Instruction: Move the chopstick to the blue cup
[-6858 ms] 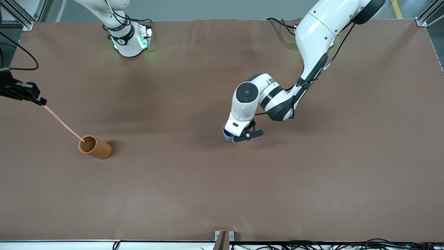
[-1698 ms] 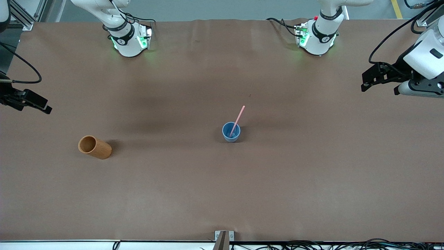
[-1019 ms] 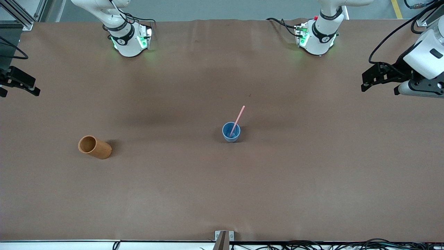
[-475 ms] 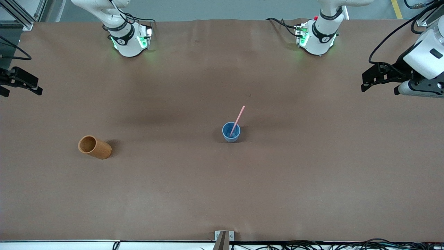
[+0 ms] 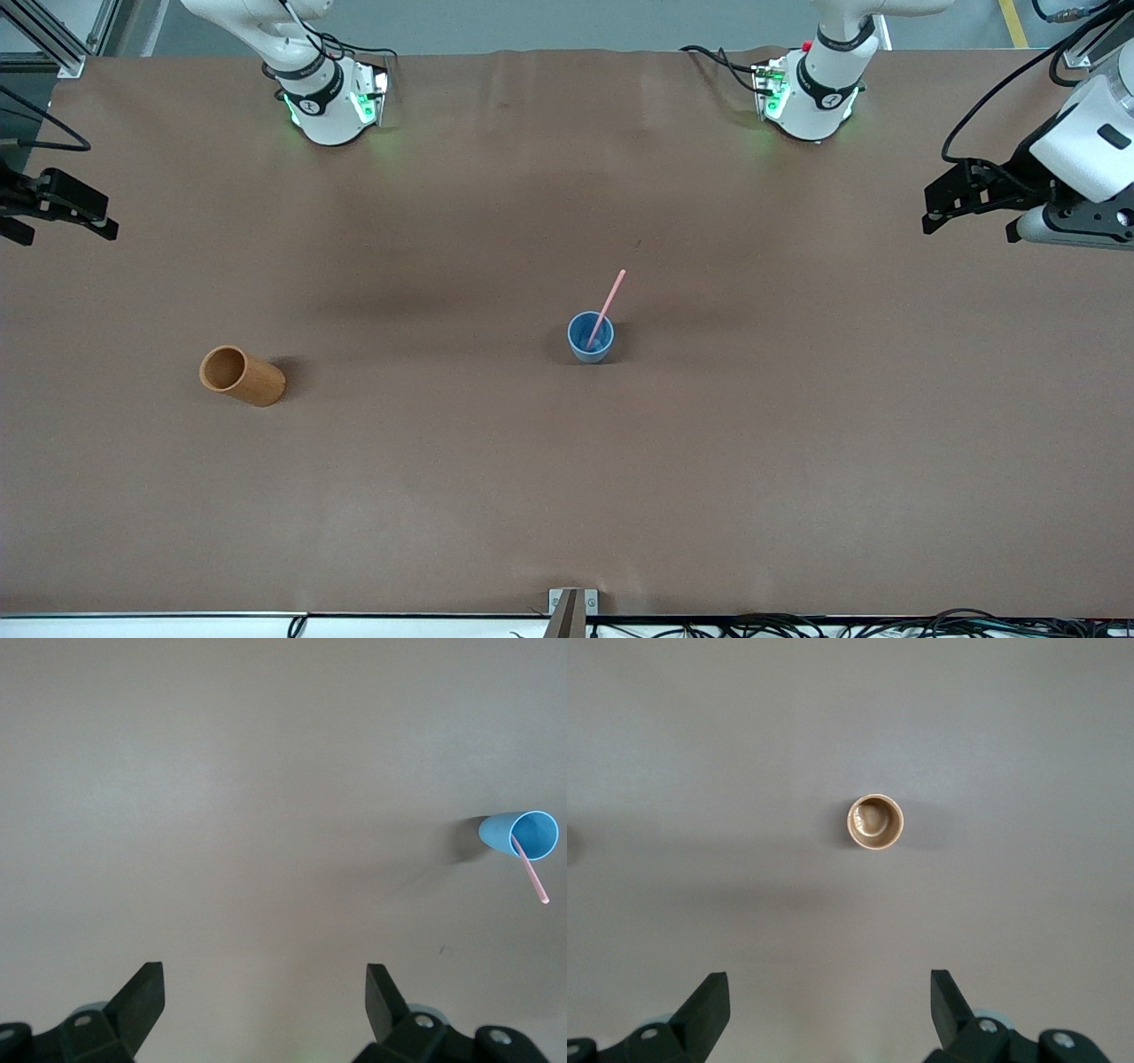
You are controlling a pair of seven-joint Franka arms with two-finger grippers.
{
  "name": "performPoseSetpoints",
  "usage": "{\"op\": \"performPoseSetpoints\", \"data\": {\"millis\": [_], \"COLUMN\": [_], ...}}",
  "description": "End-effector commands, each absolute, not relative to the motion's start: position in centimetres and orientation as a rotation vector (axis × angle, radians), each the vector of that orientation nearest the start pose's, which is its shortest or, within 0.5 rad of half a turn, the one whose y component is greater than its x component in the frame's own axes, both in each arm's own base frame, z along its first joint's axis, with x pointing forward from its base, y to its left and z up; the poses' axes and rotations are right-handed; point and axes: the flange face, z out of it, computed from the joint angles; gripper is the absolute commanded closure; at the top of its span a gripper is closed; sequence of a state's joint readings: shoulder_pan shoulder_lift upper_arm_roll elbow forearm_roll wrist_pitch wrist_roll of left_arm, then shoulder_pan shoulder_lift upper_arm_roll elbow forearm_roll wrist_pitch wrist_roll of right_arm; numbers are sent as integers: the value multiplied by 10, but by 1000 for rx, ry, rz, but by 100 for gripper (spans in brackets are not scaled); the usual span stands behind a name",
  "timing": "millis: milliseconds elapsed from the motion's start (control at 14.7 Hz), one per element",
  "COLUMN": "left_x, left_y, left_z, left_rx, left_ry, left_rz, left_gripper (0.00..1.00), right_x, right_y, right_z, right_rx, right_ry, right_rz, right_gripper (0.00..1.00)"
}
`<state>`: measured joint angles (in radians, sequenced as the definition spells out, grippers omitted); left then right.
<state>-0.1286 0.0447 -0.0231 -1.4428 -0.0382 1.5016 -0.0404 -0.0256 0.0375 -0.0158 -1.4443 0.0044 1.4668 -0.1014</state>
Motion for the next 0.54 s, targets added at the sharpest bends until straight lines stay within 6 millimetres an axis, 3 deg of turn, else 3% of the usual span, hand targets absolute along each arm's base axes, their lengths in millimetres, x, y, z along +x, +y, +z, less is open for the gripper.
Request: {"op": "performPoseSetpoints", "data": {"millis": [0, 475], "left_x": [557, 557], "left_y": [-90, -90], "left_z": [658, 658], "left_rx": [-3183, -3183], "left_ry": [199, 199], "left_rz": [-32, -32], "left_gripper": [0, 0], "right_x": [539, 538], "right_y": [-25, -19], "right_z": [652, 644], "right_rx": [-3152, -3153], "right_ry": [-107, -115], "right_rz": [35, 31], "right_gripper": [0, 0]}}
